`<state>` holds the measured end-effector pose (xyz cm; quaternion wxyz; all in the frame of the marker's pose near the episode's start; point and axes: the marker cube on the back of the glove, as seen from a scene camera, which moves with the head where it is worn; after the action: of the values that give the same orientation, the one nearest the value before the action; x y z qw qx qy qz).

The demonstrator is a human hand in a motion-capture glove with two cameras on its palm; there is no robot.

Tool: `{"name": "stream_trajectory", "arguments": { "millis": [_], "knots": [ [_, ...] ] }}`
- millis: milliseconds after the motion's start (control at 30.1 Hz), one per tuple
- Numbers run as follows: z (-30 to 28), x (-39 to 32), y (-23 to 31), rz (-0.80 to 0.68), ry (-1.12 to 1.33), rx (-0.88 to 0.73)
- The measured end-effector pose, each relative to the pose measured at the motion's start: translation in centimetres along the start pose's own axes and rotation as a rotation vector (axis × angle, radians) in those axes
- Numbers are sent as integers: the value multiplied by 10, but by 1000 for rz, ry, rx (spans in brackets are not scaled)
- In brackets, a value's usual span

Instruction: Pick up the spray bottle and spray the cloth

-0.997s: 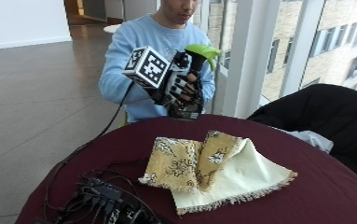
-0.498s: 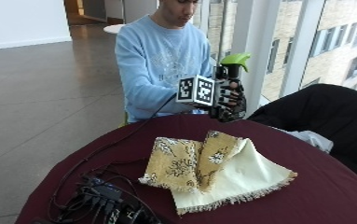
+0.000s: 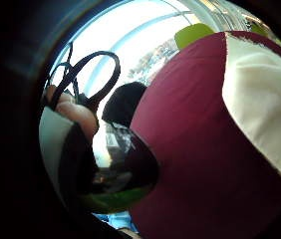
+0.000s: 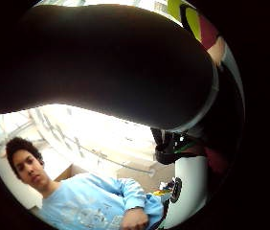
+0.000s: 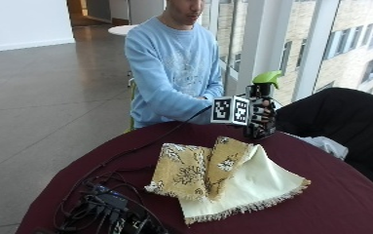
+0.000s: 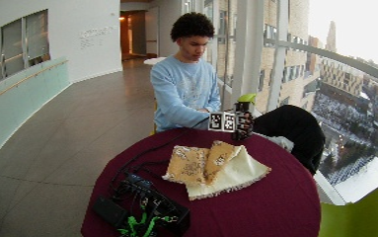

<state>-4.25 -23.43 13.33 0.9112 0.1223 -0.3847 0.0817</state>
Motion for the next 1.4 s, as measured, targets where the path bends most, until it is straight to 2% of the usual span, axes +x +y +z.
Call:
{"name": "stream_trajectory", "arguments": {
  "millis": [366, 598, 864, 1097, 1396],
  "knots": [
    [12, 8, 2, -39, 60, -12],
    [-2, 3, 14, -49, 45, -13],
    [-58, -13, 47, -82, 122, -2],
    [-119, -21, 103, -106, 341, -44],
    [-193, -12, 184, -43, 614, -61]
  ]
}}
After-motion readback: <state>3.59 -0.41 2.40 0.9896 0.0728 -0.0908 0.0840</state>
